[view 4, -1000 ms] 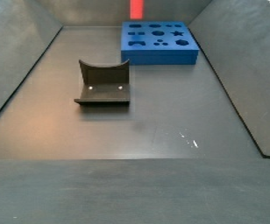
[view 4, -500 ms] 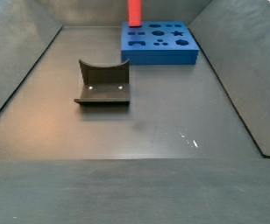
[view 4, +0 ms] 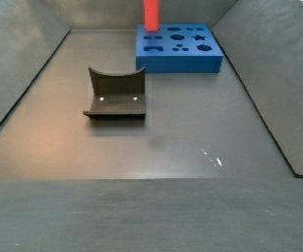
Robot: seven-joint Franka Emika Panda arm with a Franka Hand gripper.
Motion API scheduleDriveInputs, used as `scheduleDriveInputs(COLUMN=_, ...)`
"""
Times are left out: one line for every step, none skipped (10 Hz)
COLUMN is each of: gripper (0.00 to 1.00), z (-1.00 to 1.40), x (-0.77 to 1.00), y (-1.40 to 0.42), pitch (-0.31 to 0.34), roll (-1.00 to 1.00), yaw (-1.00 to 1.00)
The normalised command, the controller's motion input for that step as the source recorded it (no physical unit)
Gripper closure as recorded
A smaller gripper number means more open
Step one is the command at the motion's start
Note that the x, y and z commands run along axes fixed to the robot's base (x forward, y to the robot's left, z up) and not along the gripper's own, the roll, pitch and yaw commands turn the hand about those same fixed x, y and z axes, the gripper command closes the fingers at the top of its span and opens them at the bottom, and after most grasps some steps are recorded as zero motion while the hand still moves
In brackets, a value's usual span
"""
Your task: Insert the rectangle object.
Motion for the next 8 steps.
scheduleDriveInputs(gripper=1.0, z=-0.12, x=0.14, y=-0.31, pitch=0.086, roll=0.08, yaw=-0.09)
scheduleDriveInputs(gripper=1.0, z=-0.01, x=0.13, y=-0.17, pitch=0.099, roll=0.12, yaw=-0.05)
scheduleDriveInputs(gripper=1.0, z=-0.07, x=0.0, y=0.0, pitch=0.0, roll=0.0, yaw=-0.02)
scheduleDriveInputs(gripper=1.0, z=-0.41, x=0.0, y=0.0, pitch=0.0, roll=0.16, yaw=0.0)
scheduleDriveInputs(gripper=1.0, z=-0.51, x=0.0, y=0.0, pitch=0.0, roll=0.24, yaw=0.0)
scheduleDriveInputs(gripper=1.0, z=-0.43, x=0.0, y=0.0, pitch=0.0, roll=0.21, yaw=0.0)
scheduleDriveInputs(gripper=1.0, z=0.0, x=0.0, y=0.05, pitch=0.0, roll=-0.06, yaw=0.0)
scheduleDriveInputs(gripper=1.0, z=0.0, x=0.0, y=0.0, pitch=0.0, roll=0.0, yaw=0.0)
